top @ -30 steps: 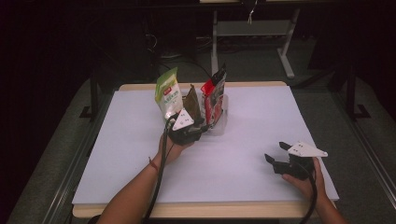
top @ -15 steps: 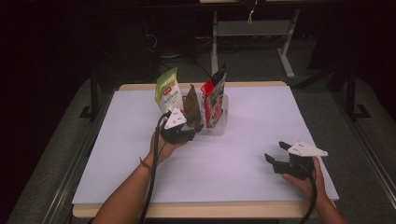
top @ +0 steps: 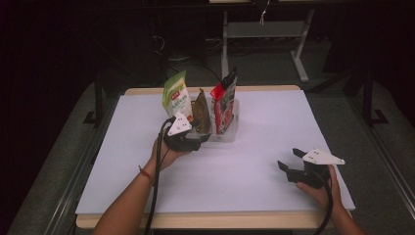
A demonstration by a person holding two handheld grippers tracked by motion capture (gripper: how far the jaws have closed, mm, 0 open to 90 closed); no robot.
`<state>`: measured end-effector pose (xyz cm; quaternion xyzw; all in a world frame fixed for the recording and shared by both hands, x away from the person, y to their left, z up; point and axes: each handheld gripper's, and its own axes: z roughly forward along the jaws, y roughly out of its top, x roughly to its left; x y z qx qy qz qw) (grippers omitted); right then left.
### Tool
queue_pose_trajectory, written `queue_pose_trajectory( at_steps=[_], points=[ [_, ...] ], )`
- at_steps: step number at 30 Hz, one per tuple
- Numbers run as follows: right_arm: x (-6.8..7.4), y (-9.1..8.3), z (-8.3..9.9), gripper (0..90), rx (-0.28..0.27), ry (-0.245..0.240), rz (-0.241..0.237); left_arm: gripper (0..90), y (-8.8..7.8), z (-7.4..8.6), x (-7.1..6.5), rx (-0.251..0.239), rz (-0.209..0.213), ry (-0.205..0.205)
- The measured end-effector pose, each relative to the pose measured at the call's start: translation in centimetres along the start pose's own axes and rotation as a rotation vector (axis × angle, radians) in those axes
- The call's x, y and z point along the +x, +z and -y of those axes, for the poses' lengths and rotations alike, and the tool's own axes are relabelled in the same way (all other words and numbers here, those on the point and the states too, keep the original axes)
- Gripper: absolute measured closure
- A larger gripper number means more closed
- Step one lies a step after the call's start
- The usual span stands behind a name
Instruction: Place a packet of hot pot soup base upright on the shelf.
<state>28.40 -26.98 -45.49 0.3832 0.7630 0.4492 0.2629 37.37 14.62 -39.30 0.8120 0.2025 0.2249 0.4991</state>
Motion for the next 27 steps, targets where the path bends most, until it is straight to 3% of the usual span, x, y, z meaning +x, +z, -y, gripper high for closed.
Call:
queue_pose_trajectory(
  at_steps=[2, 4, 6, 15, 17, 20, 27],
  points=[
    [0.0, 0.0, 0.0, 25.0, -0.002, 0.002, 0.008, 36.2, -0.2, -0.1, 0.0, -0.005, 0.003, 0.004],
    [0.1, 0.0, 0.0, 24.9, -0.002, -0.006, 0.008, 36.3, -0.3, -0.2, -0.2, 0.004, -0.040, 0.030],
    [0.1, 0.0, 0.0, 24.8, -0.003, -0.009, 0.008, 35.1, -0.4, -0.3, -0.2, 0.003, -0.046, 0.034],
    [0.1, 0.0, 0.0, 24.3, -0.003, -0.004, 0.013, 29.6, 0.1, -0.5, -0.1, 0.004, 0.005, -0.009],
    [0.1, 0.0, 0.0, 23.7, -0.005, -0.006, 0.015, 25.8, 0.0, -0.6, -0.3, 0.029, 0.034, -0.003],
    [0.0, -0.1, 0.0, 20.5, -0.006, 0.002, 0.017, 21.5, -0.5, -0.5, -0.7, 0.058, 0.020, 0.024],
    [0.1, 0.0, 0.0, 18.8, 0.000, 0.001, 0.031, 17.3, -2.0, 0.6, -1.0, 0.049, 0.033, 0.015]
  ],
)
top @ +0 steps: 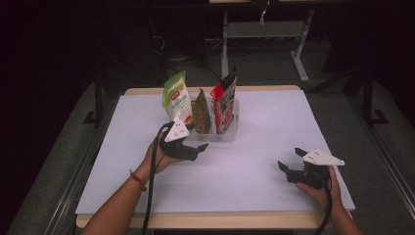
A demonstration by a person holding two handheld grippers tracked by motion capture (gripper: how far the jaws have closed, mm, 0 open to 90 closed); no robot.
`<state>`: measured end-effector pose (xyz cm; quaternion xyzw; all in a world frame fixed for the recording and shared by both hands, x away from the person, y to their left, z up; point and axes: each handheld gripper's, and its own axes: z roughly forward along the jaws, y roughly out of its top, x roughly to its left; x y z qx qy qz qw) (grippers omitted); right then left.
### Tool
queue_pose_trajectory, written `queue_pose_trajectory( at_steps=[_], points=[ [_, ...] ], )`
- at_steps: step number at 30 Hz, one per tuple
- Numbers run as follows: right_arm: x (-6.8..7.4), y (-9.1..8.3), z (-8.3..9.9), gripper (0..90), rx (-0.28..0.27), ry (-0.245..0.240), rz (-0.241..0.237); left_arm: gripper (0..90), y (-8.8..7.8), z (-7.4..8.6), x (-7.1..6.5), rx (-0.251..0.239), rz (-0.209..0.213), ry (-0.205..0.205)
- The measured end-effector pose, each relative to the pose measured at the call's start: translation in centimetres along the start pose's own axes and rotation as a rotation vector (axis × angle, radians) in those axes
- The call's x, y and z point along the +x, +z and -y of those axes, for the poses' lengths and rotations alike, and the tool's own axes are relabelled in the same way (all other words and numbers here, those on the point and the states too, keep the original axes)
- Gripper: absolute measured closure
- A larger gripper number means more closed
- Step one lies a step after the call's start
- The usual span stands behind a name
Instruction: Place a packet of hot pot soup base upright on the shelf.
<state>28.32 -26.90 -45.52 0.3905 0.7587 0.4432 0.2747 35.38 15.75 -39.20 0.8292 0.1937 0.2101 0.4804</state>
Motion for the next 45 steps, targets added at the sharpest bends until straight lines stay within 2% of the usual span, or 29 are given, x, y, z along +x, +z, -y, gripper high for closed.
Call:
queue_pose_trajectory(
  at_steps=[5, 7, 9, 10, 13, 20, 22, 29, 31, 35, 37, 38, 40, 42, 45],
  points=[
    [0.0, 0.0, 0.0, 18.1, 0.001, 0.001, -0.002, 17.3, -1.0, 0.7, -0.1, 0.006, -0.033, 0.018],
    [0.0, 0.0, 0.0, 18.1, 0.001, 0.000, -0.001, 17.3, -1.5, 1.0, -0.1, 0.006, -0.032, 0.029],
    [0.0, 0.0, 0.0, 18.0, -0.001, -0.001, -0.003, 16.8, -1.9, 1.4, -0.3, 0.032, -0.051, 0.062],
    [0.0, 0.0, 0.0, 18.0, -0.001, 0.000, -0.003, 16.7, -2.1, 1.7, -0.3, 0.042, -0.045, 0.066],
    [0.0, 0.0, 0.0, 18.0, -0.001, -0.004, -0.001, 16.6, -2.7, 2.5, -0.3, 0.058, -0.052, 0.071],
    [0.0, 0.0, 0.0, 18.1, -0.001, -0.004, 0.001, 16.3, -4.7, 4.0, -0.1, 0.058, -0.062, 0.078],
    [0.0, 0.0, 0.0, 18.1, -0.003, -0.002, 0.000, 15.8, -5.4, 4.3, 0.1, 0.050, -0.064, 0.060],
    [0.0, 0.0, 0.0, 18.3, -0.006, -0.003, 0.001, 15.8, -7.5, 5.9, 0.6, 0.043, -0.084, 0.047],
    [0.0, 0.0, 0.0, 18.3, -0.005, -0.004, 0.001, 14.7, -8.0, 6.3, 1.1, 0.046, -0.074, 0.000],
    [0.0, 0.0, 0.0, 18.6, -0.006, -0.007, 0.003, 14.7, -9.1, 6.8, 1.7, 0.029, -0.064, -0.041],
    [0.1, -0.1, 0.0, 18.8, -0.008, -0.009, 0.006, 14.7, -9.5, 7.0, 1.8, 0.045, -0.070, -0.035],
    [0.1, -0.1, 0.0, 18.9, -0.009, -0.009, 0.005, 14.7, -9.8, 7.2, 1.9, 0.038, -0.078, -0.039],
    [0.1, -0.1, 0.0, 18.9, -0.009, -0.009, 0.005, 14.7, -10.1, 7.4, 2.2, 0.039, -0.080, -0.058],
    [0.1, -0.1, 0.0, 18.9, -0.009, -0.008, 0.002, 14.8, -10.4, 7.7, 2.4, 0.053, -0.107, -0.059],
    [0.1, -0.1, 0.0, 19.0, -0.012, -0.007, 0.000, 14.8, -10.9, 8.2, 2.7, 0.044, -0.106, -0.094]
  ],
)
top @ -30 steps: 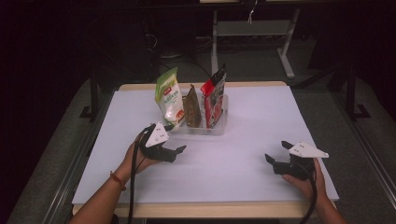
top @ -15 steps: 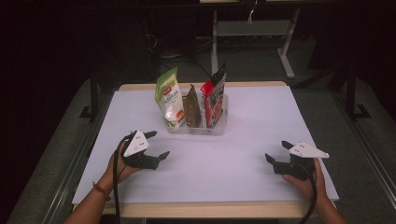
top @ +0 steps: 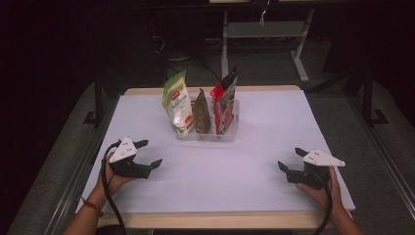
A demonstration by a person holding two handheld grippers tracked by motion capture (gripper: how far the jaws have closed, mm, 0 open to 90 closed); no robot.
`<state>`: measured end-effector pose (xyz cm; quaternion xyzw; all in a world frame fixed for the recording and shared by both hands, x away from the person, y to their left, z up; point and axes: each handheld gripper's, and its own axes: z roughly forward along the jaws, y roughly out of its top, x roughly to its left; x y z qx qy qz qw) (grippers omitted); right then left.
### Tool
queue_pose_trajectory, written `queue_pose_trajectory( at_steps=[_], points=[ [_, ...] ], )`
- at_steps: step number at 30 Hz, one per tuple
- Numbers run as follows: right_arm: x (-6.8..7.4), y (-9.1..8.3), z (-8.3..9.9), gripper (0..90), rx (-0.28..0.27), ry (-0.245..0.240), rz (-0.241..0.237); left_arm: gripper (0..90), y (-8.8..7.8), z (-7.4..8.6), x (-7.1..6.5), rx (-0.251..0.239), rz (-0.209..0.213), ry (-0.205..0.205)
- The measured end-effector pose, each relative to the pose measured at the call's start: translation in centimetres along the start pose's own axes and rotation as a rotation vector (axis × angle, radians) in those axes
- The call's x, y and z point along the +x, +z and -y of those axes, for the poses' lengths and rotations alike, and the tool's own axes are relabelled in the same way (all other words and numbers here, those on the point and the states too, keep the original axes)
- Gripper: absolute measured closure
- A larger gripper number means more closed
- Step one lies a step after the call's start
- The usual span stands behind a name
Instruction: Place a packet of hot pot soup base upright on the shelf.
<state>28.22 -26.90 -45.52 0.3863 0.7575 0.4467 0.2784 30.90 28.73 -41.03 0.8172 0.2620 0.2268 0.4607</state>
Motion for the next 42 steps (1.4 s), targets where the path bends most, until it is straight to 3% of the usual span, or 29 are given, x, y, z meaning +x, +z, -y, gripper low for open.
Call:
queue_pose_trajectory(
  at_steps=[4, 6, 8, 11, 13, 16, 18, 26, 36, 42],
  points=[
    [0.0, 0.0, 0.0, 19.0, -0.001, 0.003, 0.000, 15.0, -0.5, 0.5, 0.6, -0.042, 0.017, -0.047],
    [-0.1, 0.0, 0.0, 19.1, -0.002, 0.006, -0.002, 16.3, -0.9, 0.7, 1.3, -0.075, 0.000, -0.078],
    [-0.1, 0.0, 0.0, 19.2, -0.001, 0.006, -0.003, 16.5, -1.2, 0.8, 1.6, -0.050, -0.036, -0.051],
    [-0.1, 0.1, 0.0, 19.2, -0.002, 0.008, -0.005, 16.5, -1.5, 1.3, 1.6, -0.023, -0.041, -0.033],
    [-0.1, 0.0, 0.0, 19.4, -0.003, 0.008, -0.005, 17.0, -1.5, 1.8, 1.2, -0.007, -0.063, 0.005],
    [-0.1, 0.0, 0.0, 19.3, -0.005, 0.012, -0.006, 16.9, -1.9, 2.6, 1.1, -0.048, -0.035, -0.060],
    [-0.1, 0.0, 0.0, 19.4, -0.006, 0.012, -0.006, 16.8, -2.1, 2.8, 0.8, -0.041, -0.046, -0.022],
    [-0.1, -0.1, 0.0, 19.4, -0.013, 0.010, -0.001, 16.9, -3.1, 3.8, 0.4, -0.088, -0.041, -0.054],
    [0.0, -0.1, 0.0, 19.3, -0.008, 0.007, -0.006, 16.8, -3.1, 4.3, -0.3, -0.080, -0.038, -0.039],
    [0.0, 0.1, -0.1, 19.3, -0.001, -0.001, -0.005, 16.8, -3.5, 4.4, -0.4, -0.101, -0.037, -0.056]
  ],
)
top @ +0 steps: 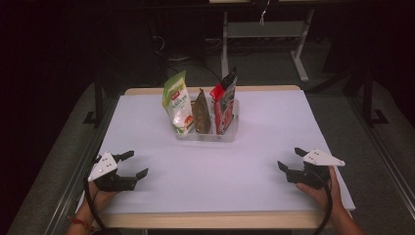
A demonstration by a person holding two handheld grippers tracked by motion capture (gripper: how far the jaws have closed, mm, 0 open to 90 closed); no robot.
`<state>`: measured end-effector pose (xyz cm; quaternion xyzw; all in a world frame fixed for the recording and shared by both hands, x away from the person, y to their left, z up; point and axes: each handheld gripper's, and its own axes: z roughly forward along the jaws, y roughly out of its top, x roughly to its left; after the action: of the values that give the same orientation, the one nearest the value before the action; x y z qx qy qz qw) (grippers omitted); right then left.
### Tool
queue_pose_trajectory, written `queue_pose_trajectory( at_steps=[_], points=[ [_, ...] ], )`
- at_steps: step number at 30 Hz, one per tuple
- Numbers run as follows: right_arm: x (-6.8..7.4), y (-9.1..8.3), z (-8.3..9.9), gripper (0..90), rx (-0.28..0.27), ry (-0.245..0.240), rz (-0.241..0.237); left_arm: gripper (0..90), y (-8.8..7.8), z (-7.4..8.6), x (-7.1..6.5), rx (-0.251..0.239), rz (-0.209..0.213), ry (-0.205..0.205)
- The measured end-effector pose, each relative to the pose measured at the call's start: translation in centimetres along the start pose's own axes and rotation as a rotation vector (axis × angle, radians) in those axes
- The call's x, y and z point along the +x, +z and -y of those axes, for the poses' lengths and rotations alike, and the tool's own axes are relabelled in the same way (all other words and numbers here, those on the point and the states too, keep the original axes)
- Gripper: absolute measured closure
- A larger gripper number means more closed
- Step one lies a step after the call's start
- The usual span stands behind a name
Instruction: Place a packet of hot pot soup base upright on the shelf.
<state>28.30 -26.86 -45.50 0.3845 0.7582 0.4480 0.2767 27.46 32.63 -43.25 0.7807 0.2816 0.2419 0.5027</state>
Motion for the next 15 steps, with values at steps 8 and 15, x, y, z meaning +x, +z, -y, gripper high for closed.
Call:
queue_pose_trajectory(
  at_steps=[8, 15],
  points=[
    [-0.05, -0.05, 0.03, 19.2, -0.006, 0.004, -0.001, 16.8, 0.12, -0.06, 0.06, 0.002, -0.001, 0.007],
    [-0.04, -0.07, 0.04, 19.0, -0.008, 0.003, -0.002, 16.8, 0.18, 0.05, 0.22, 0.007, 0.000, 0.006]
  ],
)
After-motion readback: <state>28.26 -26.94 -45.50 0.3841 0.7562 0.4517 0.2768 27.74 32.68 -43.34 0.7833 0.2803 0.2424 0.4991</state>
